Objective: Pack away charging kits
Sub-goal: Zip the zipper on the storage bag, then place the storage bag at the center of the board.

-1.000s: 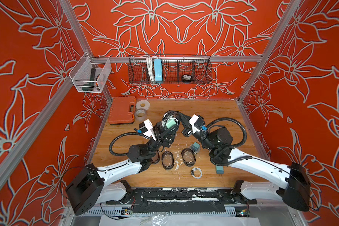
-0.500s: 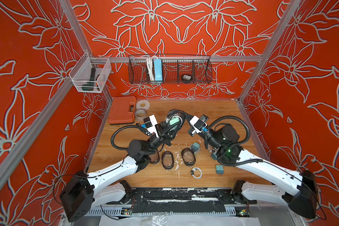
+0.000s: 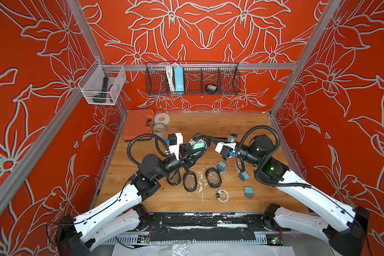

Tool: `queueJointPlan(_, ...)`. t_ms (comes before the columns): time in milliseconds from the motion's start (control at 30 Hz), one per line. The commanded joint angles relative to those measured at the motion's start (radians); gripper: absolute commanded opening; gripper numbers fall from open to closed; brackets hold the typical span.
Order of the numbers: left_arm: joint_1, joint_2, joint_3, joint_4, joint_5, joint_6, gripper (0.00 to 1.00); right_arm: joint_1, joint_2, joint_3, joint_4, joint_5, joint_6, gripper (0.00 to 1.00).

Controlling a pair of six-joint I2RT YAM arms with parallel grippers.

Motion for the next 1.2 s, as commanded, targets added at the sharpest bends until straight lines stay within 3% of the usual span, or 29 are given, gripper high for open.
queueJointPlan(0, -0.006, -0.01, 0.035, -0.18, 0.091, 0.038, 0.0, -0.027, -0.006, 0.05, -0.004, 0.009, -0.085, 0.0)
queueJointPlan(300, -0.006, 0.01, 0.07, -0.372, -0.011, 0.052, 0.0, -0.078, 0.001, 0.062, -0.025, 0.003, -0.18, 0.0)
queueJointPlan(533, -0.006, 0.056, 0.103, -0.433, 0.004, 0.084, 0.0, -0.082, -0.03, 0.045, -0.107, -0.155, -0.347, 0.0)
queueJointPlan(900, -0.006, 0.231, 0.141, -0.465, -0.001, 0.124, 0.0, -0.084, 0.004, 0.11, -0.235, -0.121, -0.48, 0.0)
queueJointPlan(1133, 0.004, 0.29, 0.133, -0.401, -0.071, 0.101, 0.0, -0.084, -0.001, 0.036, -0.135, -0.24, -0.402, 0.0)
queueJointPlan(1167, 0.021, 0.292, 0.118, -0.373, -0.081, 0.081, 0.0, -0.084, -0.002, 0.01, -0.089, -0.234, -0.369, 0.13)
